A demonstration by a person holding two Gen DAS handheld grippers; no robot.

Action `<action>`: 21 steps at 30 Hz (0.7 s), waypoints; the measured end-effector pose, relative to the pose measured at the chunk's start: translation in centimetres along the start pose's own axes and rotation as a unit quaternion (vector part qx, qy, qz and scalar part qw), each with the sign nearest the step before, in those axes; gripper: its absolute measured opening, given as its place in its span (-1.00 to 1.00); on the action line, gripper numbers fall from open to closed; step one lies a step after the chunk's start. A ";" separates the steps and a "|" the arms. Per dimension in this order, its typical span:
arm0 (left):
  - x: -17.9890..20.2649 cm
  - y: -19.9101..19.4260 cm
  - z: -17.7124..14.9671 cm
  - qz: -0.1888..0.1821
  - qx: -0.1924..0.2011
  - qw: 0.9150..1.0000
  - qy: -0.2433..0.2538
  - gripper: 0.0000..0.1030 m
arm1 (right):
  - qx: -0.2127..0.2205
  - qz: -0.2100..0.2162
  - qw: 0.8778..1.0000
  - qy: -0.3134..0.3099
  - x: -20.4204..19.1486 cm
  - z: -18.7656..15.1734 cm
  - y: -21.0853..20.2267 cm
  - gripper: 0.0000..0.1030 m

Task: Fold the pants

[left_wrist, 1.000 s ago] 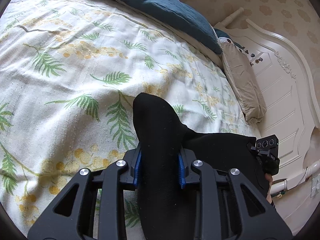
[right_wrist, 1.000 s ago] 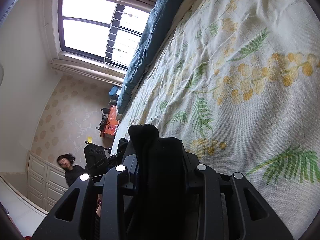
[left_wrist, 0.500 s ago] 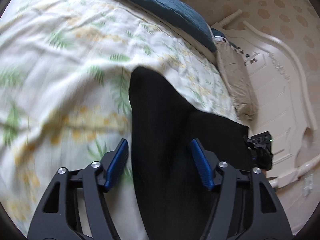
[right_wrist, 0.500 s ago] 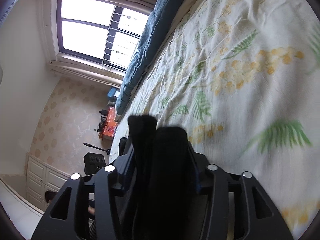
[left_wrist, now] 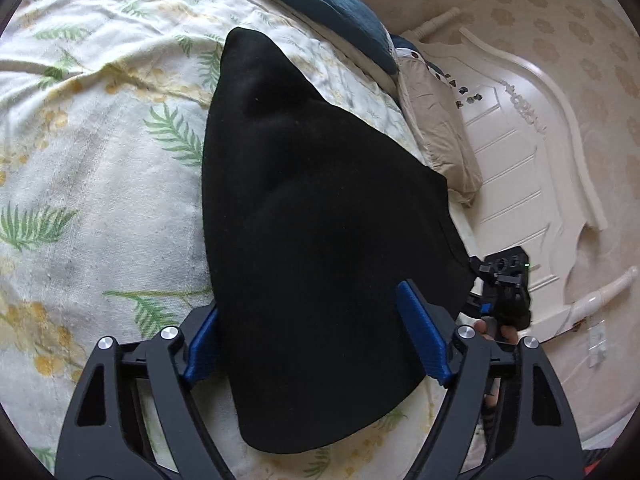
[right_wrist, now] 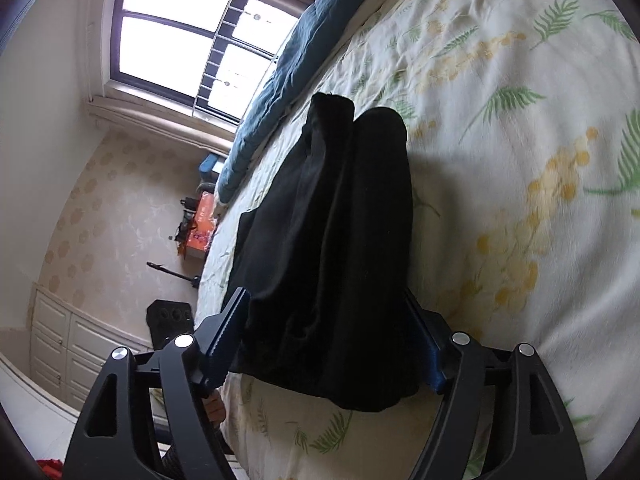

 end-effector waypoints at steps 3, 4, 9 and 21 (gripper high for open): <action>0.2 0.4 -0.1 0.016 0.000 1.000 0.000 0.31 | 0.000 -0.028 1.000 -0.003 -0.3 -0.3 0.6 0.10; 0.1 0.4 -0.1 0.017 0.000 1.000 -0.004 0.10 | -0.004 -0.033 0.999 -0.002 -0.2 -0.4 0.7 0.06; -0.7 -0.5 -0.3 -0.009 0.003 0.999 -0.040 -0.36 | 0.001 -0.009 1.000 0.016 0.2 -0.5 -0.1 -0.27; 0.8 -2.8 -2.4 0.012 0.011 0.999 -0.035 -0.45 | -0.001 0.009 1.000 0.011 -0.7 -3.0 -2.2 -0.33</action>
Point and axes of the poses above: each gripper's, at about its wrist camera, not at the fingertips, and y roughly the way its jaws point, x to its right, z to its top, the point moved 4 cm from there along y, roughly the way its jaws point
